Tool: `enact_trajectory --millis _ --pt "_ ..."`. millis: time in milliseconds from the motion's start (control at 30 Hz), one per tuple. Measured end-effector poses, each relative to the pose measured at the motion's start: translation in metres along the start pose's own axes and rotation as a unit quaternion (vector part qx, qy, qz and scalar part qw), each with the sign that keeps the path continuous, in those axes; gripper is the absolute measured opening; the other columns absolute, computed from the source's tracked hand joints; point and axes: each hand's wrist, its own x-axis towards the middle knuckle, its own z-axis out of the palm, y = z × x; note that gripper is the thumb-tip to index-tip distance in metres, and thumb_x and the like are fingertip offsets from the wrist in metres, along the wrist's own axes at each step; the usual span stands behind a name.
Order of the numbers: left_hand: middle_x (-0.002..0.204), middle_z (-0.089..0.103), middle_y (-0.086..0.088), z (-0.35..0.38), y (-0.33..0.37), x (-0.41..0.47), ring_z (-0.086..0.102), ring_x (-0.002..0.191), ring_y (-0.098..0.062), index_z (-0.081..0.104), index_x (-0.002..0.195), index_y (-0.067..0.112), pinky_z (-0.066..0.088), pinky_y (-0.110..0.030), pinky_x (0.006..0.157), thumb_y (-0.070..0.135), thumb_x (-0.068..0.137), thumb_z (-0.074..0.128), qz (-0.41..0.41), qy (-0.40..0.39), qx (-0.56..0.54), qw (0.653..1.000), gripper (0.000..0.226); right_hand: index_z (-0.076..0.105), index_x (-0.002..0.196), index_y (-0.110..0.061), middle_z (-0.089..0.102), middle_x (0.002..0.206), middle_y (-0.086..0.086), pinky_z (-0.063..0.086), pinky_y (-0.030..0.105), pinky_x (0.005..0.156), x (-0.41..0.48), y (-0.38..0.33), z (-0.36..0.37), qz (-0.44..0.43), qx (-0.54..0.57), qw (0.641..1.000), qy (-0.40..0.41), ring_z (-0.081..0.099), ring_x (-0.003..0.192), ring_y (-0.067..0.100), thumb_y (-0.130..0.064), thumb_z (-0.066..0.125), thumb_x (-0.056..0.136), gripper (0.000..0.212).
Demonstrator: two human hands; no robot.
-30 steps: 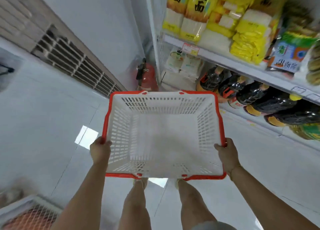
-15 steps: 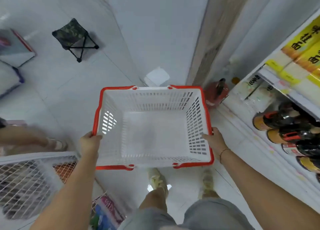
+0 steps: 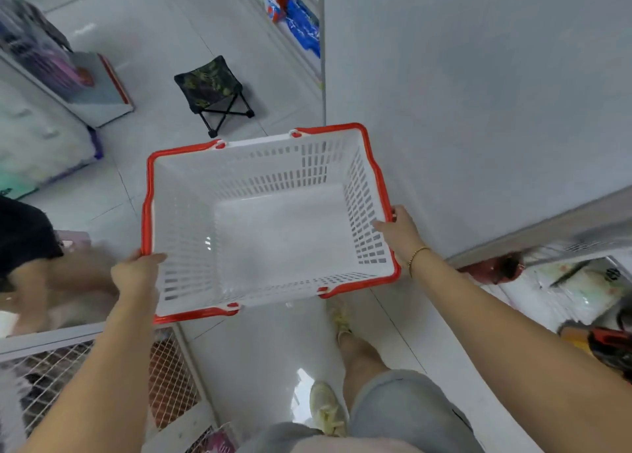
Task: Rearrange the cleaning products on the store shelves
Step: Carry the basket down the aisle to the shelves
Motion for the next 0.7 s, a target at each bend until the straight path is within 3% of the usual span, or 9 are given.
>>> enact_trajectory --millis 233,433,600,700 --pt "0.121 0.063 -0.018 0.016 0.066 0.058 0.061 0.111 -0.035 0.06 0.125 0.002 0.048 -0.042 0.099 -0.001 0.083 0.066 -0.034 0.04 -0.021 0.998 0.042 0.043 0.11 -0.018 0.06 0.11 0.009 0.056 0.045 0.083 0.078 -0.085 0.055 -0.014 -0.042 0.998 -0.034 0.063 0.096 0.028 -0.011 0.053 0.094 0.02" --pt "0.112 0.063 -0.011 0.027 0.117 0.118 0.06 0.105 -0.028 0.06 0.124 0.004 0.048 -0.041 0.098 0.0 0.084 0.065 -0.053 0.052 -0.023 0.997 0.041 0.045 0.108 -0.015 0.061 0.108 0.01 0.056 0.042 0.081 0.132 -0.146 0.105 -0.018 -0.058 0.998 -0.028 0.063 0.094 0.027 -0.011 0.052 0.094 0.017" --pt "0.124 0.062 -0.014 0.045 0.167 0.188 0.058 0.115 -0.032 0.059 0.127 0.006 0.045 -0.04 0.101 0.008 0.084 0.068 -0.071 0.061 -0.019 0.995 0.043 0.049 0.111 -0.013 0.061 0.107 0.01 0.055 0.037 0.078 0.184 -0.195 0.15 -0.027 -0.044 0.998 -0.03 0.063 0.094 0.026 -0.009 0.054 0.092 0.019" --pt "0.12 0.064 -0.012 0.057 0.202 0.232 0.06 0.109 -0.03 0.061 0.124 0.009 0.048 -0.04 0.098 0.011 0.084 0.068 -0.088 0.042 -0.016 0.995 0.04 0.05 0.109 -0.011 0.061 0.105 0.01 0.054 0.035 0.077 0.219 -0.235 0.177 -0.048 -0.036 0.998 -0.006 0.063 0.092 0.026 -0.008 0.056 0.091 0.02"
